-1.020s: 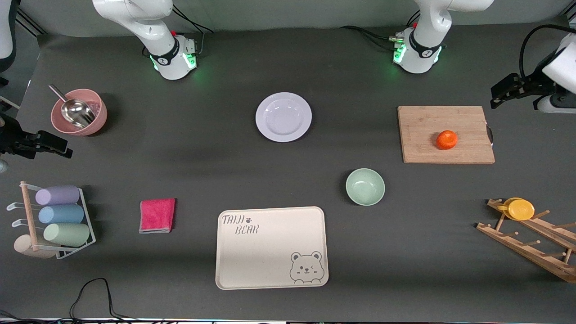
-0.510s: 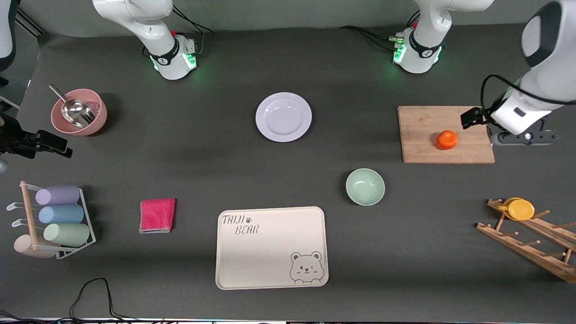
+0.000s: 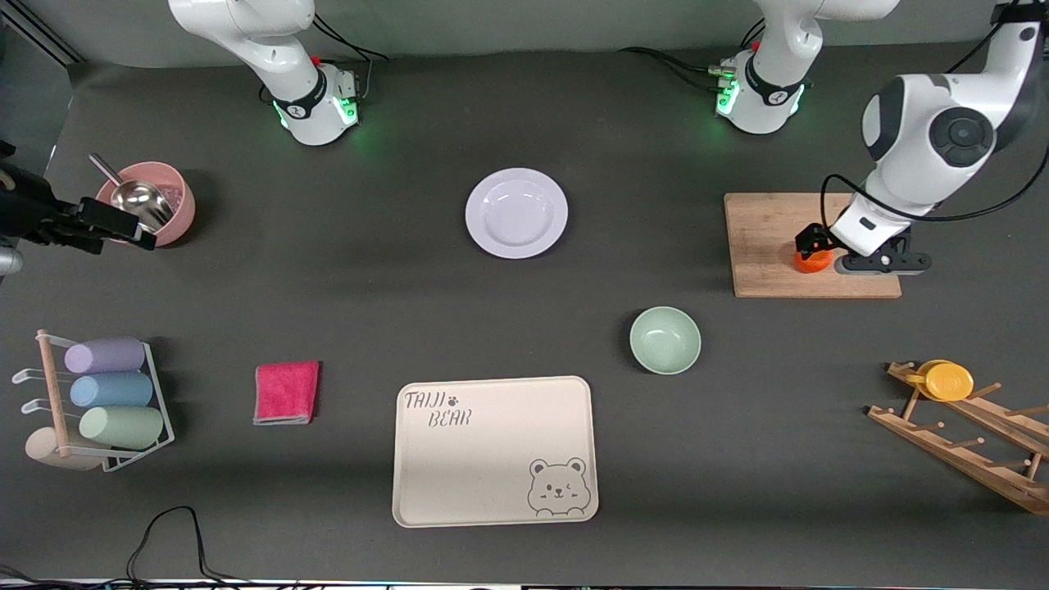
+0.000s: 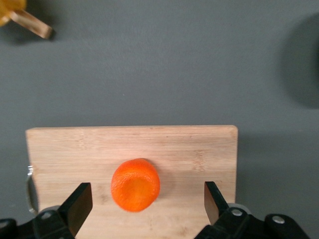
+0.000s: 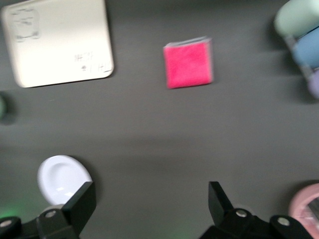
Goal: Place orange and plate with both arms
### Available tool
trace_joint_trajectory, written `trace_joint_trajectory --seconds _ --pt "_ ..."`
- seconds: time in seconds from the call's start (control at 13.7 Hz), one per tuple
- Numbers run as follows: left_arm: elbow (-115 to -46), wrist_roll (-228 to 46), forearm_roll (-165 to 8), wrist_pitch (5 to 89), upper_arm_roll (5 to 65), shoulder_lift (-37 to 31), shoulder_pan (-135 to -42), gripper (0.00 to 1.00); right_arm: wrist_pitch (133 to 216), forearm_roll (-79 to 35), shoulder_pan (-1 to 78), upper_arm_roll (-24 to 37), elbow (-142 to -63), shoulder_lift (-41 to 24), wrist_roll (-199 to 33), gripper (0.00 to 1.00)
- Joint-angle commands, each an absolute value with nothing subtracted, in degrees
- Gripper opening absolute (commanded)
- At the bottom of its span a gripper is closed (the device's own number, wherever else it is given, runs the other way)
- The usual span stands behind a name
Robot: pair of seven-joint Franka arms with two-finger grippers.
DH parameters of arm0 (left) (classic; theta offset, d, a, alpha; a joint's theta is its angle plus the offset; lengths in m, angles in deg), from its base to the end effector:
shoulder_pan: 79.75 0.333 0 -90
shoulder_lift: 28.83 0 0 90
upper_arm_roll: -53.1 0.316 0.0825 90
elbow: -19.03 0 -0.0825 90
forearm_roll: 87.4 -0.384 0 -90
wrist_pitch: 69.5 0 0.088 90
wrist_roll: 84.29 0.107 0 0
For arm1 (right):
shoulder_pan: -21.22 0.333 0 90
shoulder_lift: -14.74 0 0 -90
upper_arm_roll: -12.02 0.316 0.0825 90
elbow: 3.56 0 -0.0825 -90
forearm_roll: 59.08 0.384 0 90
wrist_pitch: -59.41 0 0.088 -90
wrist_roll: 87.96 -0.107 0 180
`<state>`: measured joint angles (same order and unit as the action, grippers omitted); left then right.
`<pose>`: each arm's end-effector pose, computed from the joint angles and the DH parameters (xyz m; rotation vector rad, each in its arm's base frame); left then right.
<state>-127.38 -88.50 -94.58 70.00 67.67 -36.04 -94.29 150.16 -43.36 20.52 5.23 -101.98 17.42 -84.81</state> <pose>0.4440 -0.0010 0.3118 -3.0916 0.0358 -0.0071 0.5358 -0.0429 0.5859 -2.8510 0.1299 0.0872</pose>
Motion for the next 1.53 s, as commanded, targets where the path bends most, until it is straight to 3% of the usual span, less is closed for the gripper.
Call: trace_joint_trajectory --seconds 0.0,0.44,1.09,1.17,1.24,1.31,1.38,1.46 --pt "-131.9 -89.7 -95.7 78.2 68.8 -33.8 -94.1 1.0 150.0 -34.3 20.4 4.7 -109.2 21.8 -85.3 1.0" --pt "-137.2 -90.2 -95.7 96.3 70.3 -23.5 -93.6 1.0 150.0 -12.9 20.6 1.6 -128.8 33.4 -80.9 1.0" --pt "-137.3 -90.1 -95.7 93.4 70.4 -23.6 -93.6 1.0 145.6 3.7 21.0 0.7 -142.1 35.3 -65.4 1.0" --pt "-137.1 -90.1 -95.7 91.4 70.4 -24.1 -93.6 0.94 145.6 4.8 21.0 0.8 -143.0 34.4 -62.6 1.0" --pt "-137.0 -90.1 -95.7 89.6 70.4 -25.0 -93.7 0.71 145.8 5.9 21.0 0.8 -143.7 33.2 -60.1 1.0" --pt "-137.0 -90.1 -95.7 88.0 70.4 -25.8 -93.7 0.31 145.9 6.7 21.0 0.9 -144.0 31.4 -57.5 1.0" --pt "-136.5 -90.3 -95.7 87.0 70.4 -26.0 -93.7 0.0 146.2 7.3 21.5 0.9 -144.3 29.6 -55.0 1.0" --pt "-135.9 -90.4 -95.7 86.1 70.4 -25.9 -93.7 0.0 146.2 7.7 21.7 0.9 -144.5 27.8 -52.4 1.0"
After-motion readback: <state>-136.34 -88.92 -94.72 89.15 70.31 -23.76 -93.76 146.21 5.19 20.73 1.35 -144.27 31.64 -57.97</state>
